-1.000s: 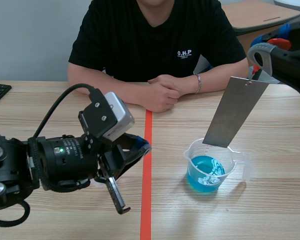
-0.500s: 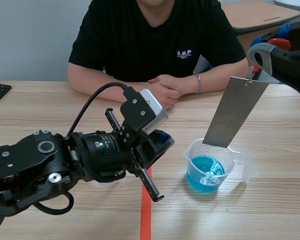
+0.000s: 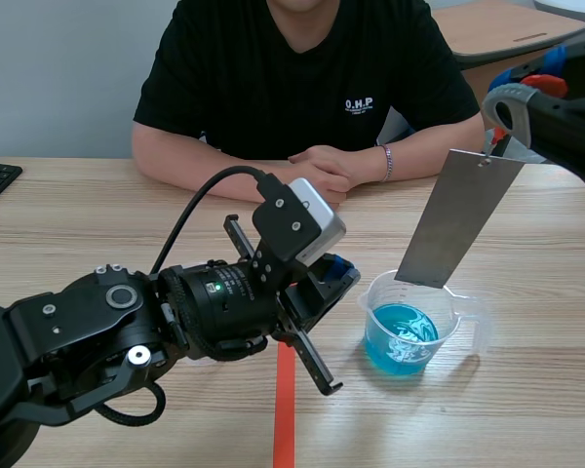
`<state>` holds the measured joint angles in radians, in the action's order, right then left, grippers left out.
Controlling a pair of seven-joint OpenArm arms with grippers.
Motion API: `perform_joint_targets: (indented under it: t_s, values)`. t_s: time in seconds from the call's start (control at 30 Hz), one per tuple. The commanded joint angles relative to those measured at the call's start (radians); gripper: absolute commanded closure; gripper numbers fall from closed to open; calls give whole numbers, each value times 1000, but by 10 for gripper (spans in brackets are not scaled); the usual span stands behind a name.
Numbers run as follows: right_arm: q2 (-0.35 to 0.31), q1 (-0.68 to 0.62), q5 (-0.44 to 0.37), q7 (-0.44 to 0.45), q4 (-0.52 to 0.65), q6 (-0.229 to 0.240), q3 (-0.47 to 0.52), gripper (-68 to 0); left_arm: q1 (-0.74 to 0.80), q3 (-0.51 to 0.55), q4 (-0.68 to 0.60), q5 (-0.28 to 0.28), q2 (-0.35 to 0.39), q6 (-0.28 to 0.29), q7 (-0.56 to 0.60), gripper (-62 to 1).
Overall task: Do the redox reaction experiment.
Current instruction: 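Raise the plate and point at it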
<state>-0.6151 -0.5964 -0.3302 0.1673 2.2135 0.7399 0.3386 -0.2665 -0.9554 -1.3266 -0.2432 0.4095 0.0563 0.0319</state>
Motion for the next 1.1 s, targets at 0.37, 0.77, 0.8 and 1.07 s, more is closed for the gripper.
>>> perform_joint_targets:
  t_s: [0.37,0.77,0.8,1.07]
  values:
    - [-8,6,-15,12,14,6,10,-15,-16,-24,-23,2,-49,63,27,-46]
    - [-8,6,-15,11,14,6,10,-15,-16,-31,-21,32,-61,8,20,-46]
    - [-8,6,-15,11,14,6,10,-15,-16,-31,-21,32,-60,8,20,-46]
    - [-8,6,-15,11,14,6,10,-15,-16,-31,-21,35,-57,5,20,-46]
